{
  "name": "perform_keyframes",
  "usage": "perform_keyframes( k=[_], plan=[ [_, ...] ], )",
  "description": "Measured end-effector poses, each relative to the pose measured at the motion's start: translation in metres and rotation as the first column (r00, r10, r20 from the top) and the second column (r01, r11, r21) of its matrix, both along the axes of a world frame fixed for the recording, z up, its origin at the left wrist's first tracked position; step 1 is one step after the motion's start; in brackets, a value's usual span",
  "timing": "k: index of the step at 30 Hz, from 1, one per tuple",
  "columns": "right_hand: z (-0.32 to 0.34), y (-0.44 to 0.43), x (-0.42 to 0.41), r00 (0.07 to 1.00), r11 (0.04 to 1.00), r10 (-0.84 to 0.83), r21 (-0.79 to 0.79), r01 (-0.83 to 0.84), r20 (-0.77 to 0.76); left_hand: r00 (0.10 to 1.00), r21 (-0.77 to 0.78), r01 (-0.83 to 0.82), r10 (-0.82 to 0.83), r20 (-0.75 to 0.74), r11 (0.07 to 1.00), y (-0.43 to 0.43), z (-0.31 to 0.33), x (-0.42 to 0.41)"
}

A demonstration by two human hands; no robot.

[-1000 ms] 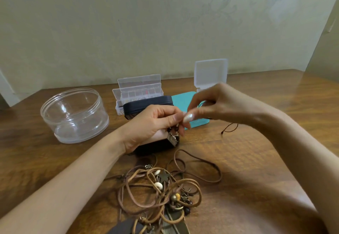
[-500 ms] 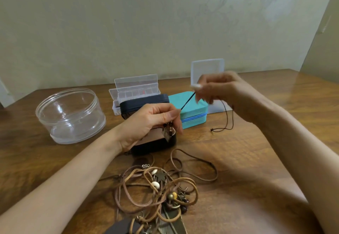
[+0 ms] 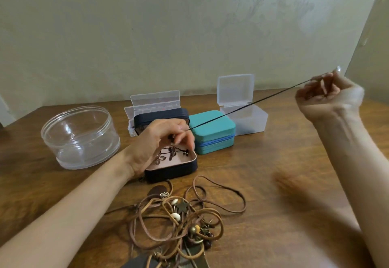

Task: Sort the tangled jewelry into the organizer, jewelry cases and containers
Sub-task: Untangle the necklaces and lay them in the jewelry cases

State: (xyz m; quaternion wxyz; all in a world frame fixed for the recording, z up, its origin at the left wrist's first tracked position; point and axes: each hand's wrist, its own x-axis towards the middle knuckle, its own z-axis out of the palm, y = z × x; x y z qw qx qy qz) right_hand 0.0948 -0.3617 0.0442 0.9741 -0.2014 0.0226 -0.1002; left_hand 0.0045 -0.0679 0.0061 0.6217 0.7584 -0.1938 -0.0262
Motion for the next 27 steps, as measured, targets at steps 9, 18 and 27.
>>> perform_keyframes(
  k=[9,18,27],
  plan=[
    [-0.006,0.008,0.004,0.999,0.999,-0.049,0.003,0.049,0.007,0.992,-0.198,-0.104,0.116,0.051,0.975,0.001,-0.001,0.000],
    [-0.009,0.008,0.004,0.999,1.000,0.021,0.006,-0.021,0.024,0.951,-0.641,-0.304,0.182,-0.251,0.705,-0.005,-0.002,0.004],
    [-0.006,0.010,0.003,0.998,0.997,0.049,-0.068,-0.047,0.027,0.956,-0.490,-0.279,0.192,-0.222,0.826,-0.002,-0.005,0.011]
  ],
)
